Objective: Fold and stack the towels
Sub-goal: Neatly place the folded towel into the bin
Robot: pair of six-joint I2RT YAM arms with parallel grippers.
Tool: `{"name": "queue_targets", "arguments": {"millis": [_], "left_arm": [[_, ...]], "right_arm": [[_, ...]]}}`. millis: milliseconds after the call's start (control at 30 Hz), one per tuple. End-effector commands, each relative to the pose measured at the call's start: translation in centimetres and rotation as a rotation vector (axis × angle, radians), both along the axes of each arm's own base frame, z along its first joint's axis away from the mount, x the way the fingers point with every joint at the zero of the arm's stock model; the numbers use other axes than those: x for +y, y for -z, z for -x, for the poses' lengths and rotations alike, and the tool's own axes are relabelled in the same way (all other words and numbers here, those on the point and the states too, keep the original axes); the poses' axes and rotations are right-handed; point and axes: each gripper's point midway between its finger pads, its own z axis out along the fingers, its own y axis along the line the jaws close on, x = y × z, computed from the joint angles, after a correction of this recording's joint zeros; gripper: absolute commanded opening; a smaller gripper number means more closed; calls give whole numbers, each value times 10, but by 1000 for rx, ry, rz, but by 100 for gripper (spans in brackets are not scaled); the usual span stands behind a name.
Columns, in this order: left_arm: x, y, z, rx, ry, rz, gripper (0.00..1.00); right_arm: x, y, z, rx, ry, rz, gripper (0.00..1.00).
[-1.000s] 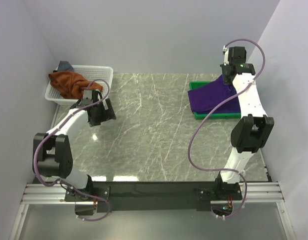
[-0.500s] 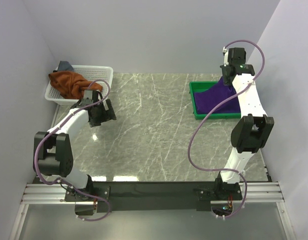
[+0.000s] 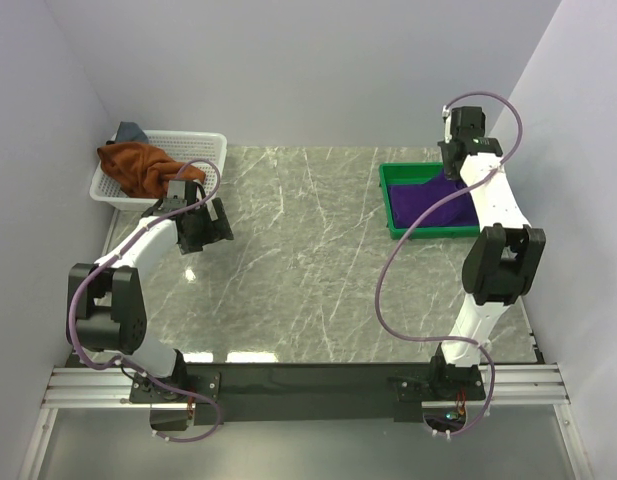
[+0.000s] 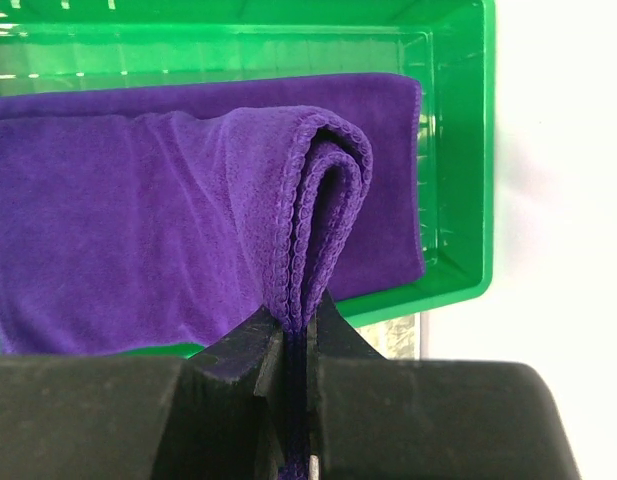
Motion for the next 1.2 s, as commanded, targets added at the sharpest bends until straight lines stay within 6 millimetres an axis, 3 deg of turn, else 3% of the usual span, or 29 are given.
{"name": "queue_targets", "arguments": {"millis": [0,600,700,1167], "left_arm": [[-3,-10,-10,-36,9,19,97],[-4,-12,-10,-39,17,25,97],[-6,-12,-9,-40,21,29,97],[-6,-11,-9,-39,21,31,97]], "right_arm": [[-14,1,-15,-52,47,45,4],[-49,67,-30,-60,212,196,12],[-62,72,-30,-91,287,257,22],[-102,65,-37,-126,433,499,36]]}}
